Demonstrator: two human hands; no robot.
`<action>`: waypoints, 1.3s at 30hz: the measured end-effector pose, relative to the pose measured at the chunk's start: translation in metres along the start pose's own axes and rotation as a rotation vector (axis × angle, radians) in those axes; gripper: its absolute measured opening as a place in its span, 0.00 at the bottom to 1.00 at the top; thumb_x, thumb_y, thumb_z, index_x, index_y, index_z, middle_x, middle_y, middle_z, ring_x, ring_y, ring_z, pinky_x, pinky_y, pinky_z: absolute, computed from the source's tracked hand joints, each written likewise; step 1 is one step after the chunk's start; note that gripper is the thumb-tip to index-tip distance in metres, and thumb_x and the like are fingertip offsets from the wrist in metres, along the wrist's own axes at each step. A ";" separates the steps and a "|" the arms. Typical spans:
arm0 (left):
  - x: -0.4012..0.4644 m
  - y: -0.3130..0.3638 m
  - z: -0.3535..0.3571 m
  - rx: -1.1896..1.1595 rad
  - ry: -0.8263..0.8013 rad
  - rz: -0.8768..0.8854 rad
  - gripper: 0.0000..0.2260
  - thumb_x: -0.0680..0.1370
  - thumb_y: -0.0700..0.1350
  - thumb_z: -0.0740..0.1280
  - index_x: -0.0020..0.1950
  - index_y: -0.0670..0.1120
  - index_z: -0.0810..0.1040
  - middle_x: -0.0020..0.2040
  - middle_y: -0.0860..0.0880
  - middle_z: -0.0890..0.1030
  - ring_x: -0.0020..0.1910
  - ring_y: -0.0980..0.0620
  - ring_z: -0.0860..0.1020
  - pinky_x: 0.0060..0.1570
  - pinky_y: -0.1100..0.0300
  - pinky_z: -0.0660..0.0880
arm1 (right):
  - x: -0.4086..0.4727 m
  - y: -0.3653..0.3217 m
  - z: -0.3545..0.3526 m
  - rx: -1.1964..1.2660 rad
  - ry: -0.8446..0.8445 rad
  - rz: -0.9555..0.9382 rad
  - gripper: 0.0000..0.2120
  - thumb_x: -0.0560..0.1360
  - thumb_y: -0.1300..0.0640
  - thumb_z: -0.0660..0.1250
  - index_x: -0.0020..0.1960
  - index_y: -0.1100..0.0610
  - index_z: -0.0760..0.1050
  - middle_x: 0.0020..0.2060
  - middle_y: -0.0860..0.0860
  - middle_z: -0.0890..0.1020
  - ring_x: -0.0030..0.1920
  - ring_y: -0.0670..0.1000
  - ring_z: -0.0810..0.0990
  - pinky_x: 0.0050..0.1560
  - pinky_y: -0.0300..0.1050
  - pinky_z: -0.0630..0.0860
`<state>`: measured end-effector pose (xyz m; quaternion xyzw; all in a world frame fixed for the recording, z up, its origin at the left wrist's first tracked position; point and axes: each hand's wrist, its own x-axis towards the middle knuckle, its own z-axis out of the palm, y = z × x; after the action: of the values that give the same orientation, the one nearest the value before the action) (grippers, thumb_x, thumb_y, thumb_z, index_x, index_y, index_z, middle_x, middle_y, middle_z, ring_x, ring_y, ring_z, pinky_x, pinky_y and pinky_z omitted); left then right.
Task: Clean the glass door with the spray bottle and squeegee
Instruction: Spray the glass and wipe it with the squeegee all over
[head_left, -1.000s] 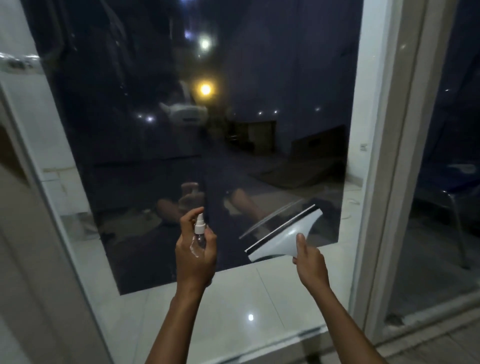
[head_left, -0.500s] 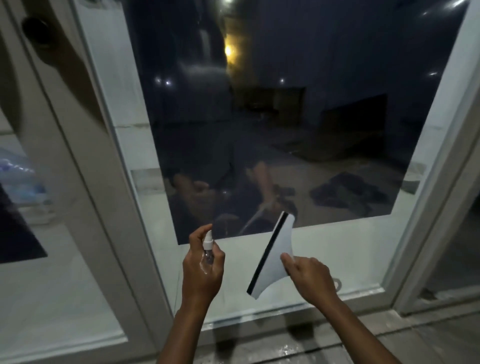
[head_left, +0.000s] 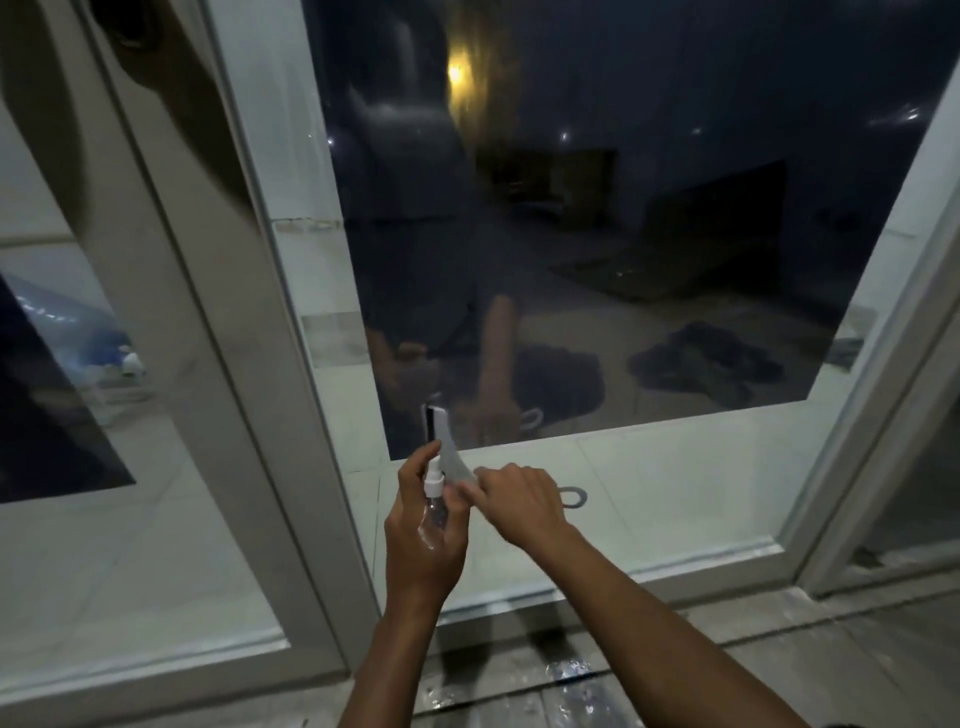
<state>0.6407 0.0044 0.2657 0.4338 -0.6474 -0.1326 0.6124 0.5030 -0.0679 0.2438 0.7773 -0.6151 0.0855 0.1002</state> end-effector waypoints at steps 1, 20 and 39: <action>0.002 0.000 0.002 0.004 0.000 0.003 0.16 0.80 0.51 0.60 0.69 0.57 0.67 0.43 0.56 0.79 0.39 0.58 0.80 0.36 0.73 0.72 | -0.003 0.014 -0.004 0.014 0.010 0.039 0.18 0.82 0.39 0.59 0.57 0.51 0.77 0.43 0.53 0.83 0.38 0.54 0.82 0.42 0.45 0.79; 0.029 0.030 0.039 -0.111 -0.053 0.120 0.20 0.80 0.47 0.63 0.67 0.67 0.64 0.40 0.59 0.78 0.37 0.55 0.79 0.34 0.71 0.73 | -0.058 0.141 -0.076 0.037 0.208 0.315 0.35 0.77 0.27 0.46 0.41 0.52 0.78 0.34 0.52 0.82 0.35 0.54 0.79 0.36 0.44 0.65; 0.082 0.020 -0.004 -0.170 0.004 0.116 0.16 0.80 0.50 0.61 0.68 0.56 0.69 0.45 0.61 0.78 0.38 0.56 0.79 0.37 0.72 0.72 | -0.028 0.173 -0.130 -0.150 0.213 0.427 0.34 0.72 0.24 0.42 0.38 0.48 0.76 0.38 0.53 0.83 0.36 0.53 0.79 0.37 0.45 0.66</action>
<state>0.6464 -0.0417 0.3367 0.3422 -0.6565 -0.1507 0.6551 0.3266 -0.0464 0.3713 0.6067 -0.7560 0.1404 0.2014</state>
